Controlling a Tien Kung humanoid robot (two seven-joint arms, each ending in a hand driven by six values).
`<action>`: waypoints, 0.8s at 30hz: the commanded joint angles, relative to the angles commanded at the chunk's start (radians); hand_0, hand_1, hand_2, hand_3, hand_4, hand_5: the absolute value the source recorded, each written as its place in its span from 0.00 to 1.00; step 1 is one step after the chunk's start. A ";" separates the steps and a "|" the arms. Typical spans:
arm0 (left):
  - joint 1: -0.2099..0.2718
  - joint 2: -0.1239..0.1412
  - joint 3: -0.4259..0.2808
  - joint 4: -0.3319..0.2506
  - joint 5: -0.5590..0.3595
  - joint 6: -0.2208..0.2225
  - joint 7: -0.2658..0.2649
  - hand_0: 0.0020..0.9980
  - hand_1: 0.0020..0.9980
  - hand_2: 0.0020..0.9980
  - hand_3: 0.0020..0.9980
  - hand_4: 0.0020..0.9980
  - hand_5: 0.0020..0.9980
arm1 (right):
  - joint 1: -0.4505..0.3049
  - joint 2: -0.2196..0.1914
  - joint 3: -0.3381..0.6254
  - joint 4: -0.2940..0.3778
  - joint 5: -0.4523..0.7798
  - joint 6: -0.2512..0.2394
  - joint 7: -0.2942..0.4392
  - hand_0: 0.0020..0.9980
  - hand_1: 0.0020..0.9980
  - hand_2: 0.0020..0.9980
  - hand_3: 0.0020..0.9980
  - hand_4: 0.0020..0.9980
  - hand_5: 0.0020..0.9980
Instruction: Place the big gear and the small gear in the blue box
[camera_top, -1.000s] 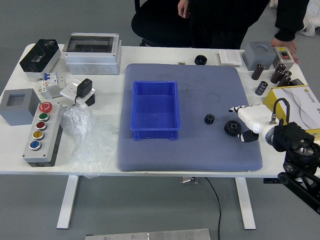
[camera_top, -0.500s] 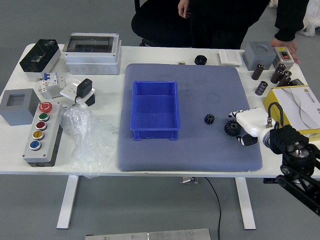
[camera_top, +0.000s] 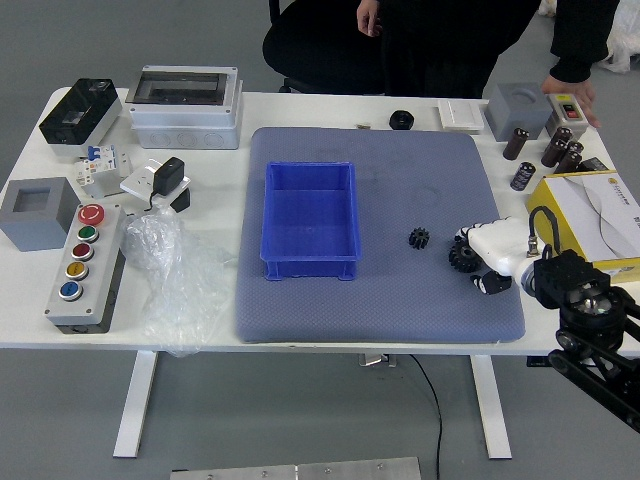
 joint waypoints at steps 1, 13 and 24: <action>0.000 0.000 0.000 0.000 0.000 0.000 0.000 0.86 0.84 0.84 0.85 0.76 0.69 | 0.003 0.001 -0.003 -0.002 0.000 0.000 0.001 0.70 0.68 0.80 0.81 0.70 0.15; -0.004 0.002 0.004 0.000 -0.001 0.000 0.001 0.86 0.84 0.84 0.85 0.76 0.69 | 0.068 0.002 -0.062 -0.023 0.017 0.012 0.010 0.66 0.63 0.73 0.71 0.69 0.16; -0.004 0.003 0.005 0.001 -0.002 0.000 0.002 0.86 0.84 0.84 0.85 0.76 0.69 | 0.084 -0.001 -0.096 -0.040 0.030 0.017 0.014 0.64 0.61 0.70 0.68 0.68 0.18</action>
